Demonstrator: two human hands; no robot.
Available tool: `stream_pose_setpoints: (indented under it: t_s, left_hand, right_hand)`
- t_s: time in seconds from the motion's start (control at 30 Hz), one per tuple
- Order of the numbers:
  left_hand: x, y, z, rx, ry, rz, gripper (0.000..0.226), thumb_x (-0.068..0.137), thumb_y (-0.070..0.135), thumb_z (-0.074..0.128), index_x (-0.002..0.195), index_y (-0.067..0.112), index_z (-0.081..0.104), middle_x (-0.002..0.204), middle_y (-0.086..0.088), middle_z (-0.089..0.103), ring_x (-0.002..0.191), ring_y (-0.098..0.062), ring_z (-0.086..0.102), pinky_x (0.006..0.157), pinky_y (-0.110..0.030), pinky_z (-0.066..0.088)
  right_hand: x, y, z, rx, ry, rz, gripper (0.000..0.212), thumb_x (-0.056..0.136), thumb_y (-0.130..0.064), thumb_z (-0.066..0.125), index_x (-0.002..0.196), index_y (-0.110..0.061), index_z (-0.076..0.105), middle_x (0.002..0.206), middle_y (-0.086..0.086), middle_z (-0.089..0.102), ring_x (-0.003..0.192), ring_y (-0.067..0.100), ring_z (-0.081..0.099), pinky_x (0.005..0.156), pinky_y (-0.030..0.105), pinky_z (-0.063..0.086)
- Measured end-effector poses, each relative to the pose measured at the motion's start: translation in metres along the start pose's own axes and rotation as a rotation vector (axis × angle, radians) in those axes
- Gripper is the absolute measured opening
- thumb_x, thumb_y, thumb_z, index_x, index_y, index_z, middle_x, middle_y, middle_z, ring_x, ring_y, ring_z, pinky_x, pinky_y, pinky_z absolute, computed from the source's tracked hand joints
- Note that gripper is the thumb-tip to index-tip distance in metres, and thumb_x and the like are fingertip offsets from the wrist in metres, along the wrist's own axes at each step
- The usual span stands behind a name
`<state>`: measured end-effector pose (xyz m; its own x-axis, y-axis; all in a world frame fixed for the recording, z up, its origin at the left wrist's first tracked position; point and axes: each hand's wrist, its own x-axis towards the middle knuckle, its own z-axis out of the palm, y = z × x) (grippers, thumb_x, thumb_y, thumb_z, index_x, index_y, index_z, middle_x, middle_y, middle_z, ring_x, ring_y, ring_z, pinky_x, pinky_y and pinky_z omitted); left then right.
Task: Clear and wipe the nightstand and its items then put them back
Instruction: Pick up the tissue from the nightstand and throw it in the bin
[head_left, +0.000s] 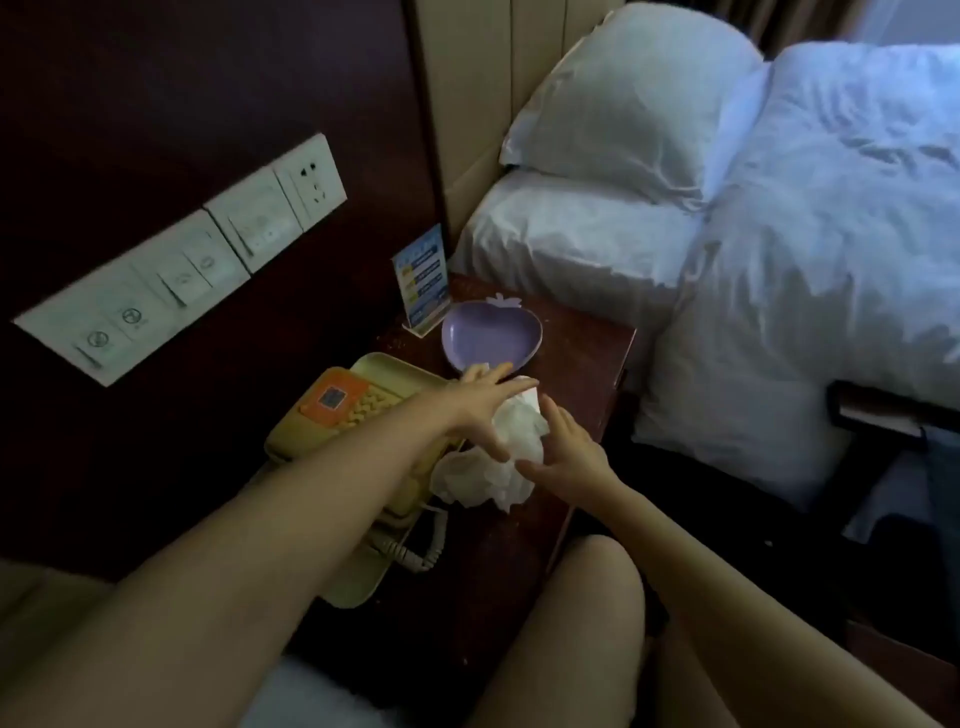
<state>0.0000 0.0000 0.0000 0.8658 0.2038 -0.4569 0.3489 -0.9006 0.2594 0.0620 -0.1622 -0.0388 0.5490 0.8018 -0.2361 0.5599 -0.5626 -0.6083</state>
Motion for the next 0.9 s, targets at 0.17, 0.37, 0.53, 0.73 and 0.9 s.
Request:
stream_pose_setpoints:
  t_s: [0.17,0.37,0.53,0.73,0.9]
  left_hand:
    - [0.021,-0.001,0.028,0.034,-0.054,-0.05,0.102,0.071,0.032,0.076,0.144,0.044,0.006,0.155,-0.001,-0.011,0.138,-0.034,-0.021,0.111,-0.052,0.015]
    - [0.032,0.005,0.049,-0.015,0.279,-0.02,0.064,0.081,0.009,0.057,0.136,0.032,0.033,0.137,0.002,0.041,0.117,-0.025,0.026,0.092,-0.032,0.031]
    - [0.036,0.004,0.055,-0.093,0.403,-0.127,0.041,0.085,0.017,0.055,0.124,0.022,0.044,0.119,-0.002,0.055,0.106,-0.028,0.044,0.067,-0.032,0.037]
    - [0.029,0.008,0.047,-0.21,0.505,-0.068,0.005,0.083,0.017,0.055,0.088,0.015,0.054,0.082,-0.009,0.06,0.078,-0.029,0.056,0.056,-0.031,0.035]
    - [0.018,0.022,0.038,-0.442,0.579,-0.067,0.009,0.08,0.019,0.063,0.078,0.015,0.055,0.074,-0.004,0.059,0.068,-0.019,0.051,0.059,-0.031,0.037]
  right_hand:
    - [0.009,0.012,0.021,-0.079,-0.056,0.074,0.103,0.078,-0.052,0.063,0.148,-0.024,-0.007,0.157,0.0,-0.001,0.143,0.018,0.003,0.113,0.043,0.012]
    - [0.012,0.022,0.047,-0.035,-0.076,0.099,0.103,0.078,-0.042,0.068,0.148,-0.024,-0.005,0.156,0.003,0.001,0.142,0.02,0.005,0.111,0.045,0.012]
    - [0.012,0.028,0.058,-0.003,0.006,0.098,0.098,0.079,-0.037,0.067,0.148,-0.025,-0.002,0.154,0.0,0.009,0.139,0.021,0.015,0.109,0.044,0.018]
    - [0.014,0.02,0.057,0.191,0.173,0.171,0.087,0.081,-0.038,0.063,0.148,-0.023,0.011,0.15,0.004,0.021,0.134,0.025,0.028,0.102,0.043,0.027]
    - [0.01,0.001,0.041,0.534,0.198,0.338,0.064,0.09,-0.038,0.05,0.145,-0.036,0.016,0.146,0.01,0.022,0.128,0.031,0.033,0.104,0.048,0.034]
